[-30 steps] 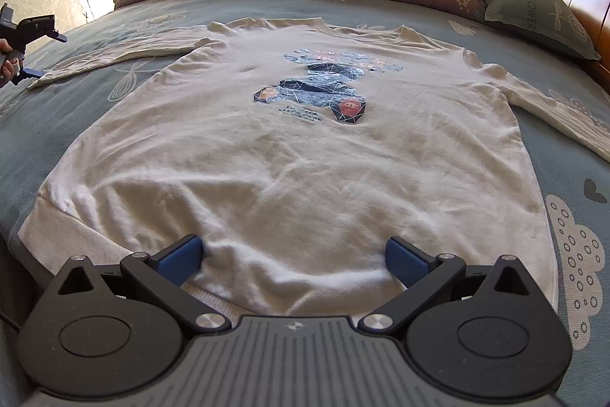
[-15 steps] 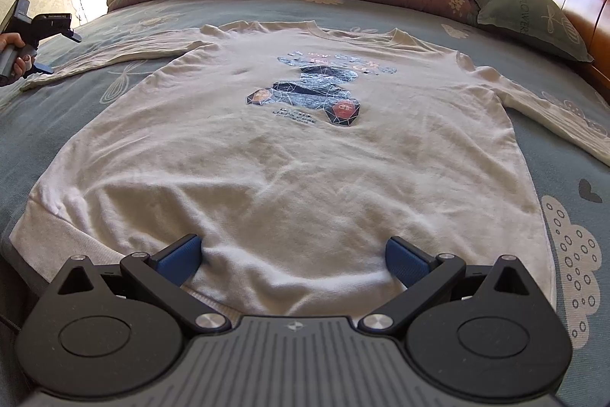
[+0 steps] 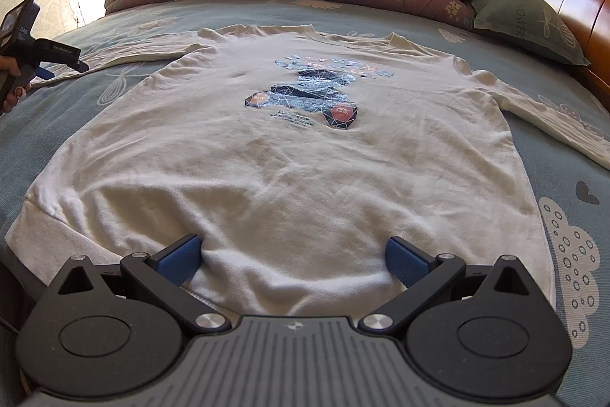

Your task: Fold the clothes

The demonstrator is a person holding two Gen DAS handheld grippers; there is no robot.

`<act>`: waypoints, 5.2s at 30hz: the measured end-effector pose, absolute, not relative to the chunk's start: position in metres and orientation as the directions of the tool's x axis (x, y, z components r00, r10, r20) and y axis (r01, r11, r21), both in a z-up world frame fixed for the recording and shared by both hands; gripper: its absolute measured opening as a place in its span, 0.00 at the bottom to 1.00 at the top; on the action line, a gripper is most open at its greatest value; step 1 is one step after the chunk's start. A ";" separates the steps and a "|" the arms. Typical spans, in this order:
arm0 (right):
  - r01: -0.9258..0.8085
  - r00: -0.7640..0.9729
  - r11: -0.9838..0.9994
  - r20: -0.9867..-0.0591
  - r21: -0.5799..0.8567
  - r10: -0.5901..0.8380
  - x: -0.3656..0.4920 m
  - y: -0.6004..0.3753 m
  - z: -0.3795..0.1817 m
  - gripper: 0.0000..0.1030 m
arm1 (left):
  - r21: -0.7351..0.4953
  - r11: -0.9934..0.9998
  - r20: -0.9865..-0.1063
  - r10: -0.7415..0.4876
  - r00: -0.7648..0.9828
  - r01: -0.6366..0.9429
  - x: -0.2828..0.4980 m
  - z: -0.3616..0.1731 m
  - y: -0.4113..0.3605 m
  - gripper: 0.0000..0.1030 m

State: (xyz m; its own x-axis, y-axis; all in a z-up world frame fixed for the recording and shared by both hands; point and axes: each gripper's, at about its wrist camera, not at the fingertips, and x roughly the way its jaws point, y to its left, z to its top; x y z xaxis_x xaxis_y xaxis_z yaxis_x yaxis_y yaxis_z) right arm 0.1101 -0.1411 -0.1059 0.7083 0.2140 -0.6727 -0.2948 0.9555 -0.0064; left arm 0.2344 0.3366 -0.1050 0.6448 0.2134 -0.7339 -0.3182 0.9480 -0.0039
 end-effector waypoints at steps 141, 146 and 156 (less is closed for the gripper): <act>-0.277 0.703 0.961 -0.677 0.021 0.218 0.090 -0.208 -0.106 1.00 | -0.638 0.769 -0.687 -0.594 0.418 0.044 0.144 -0.093 -0.032 0.99; -0.277 0.702 0.961 -0.678 0.022 0.218 0.090 -0.208 -0.106 1.00 | -0.616 0.785 -0.674 -0.568 0.472 0.065 0.158 -0.079 -0.028 0.99; -0.275 0.706 0.961 -0.674 0.021 0.217 0.089 -0.209 -0.106 1.00 | -0.589 0.807 -0.707 -0.545 0.450 0.051 0.163 -0.088 -0.021 0.99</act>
State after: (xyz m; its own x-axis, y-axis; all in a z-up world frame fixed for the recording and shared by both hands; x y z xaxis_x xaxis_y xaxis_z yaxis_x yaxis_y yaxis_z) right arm 0.0890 -0.2090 -0.1058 0.7063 0.2170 -0.6738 -0.2750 0.9612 0.0214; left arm 0.1635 -0.0206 -0.0882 0.4502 -0.5449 -0.7074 0.0514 0.8067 -0.5887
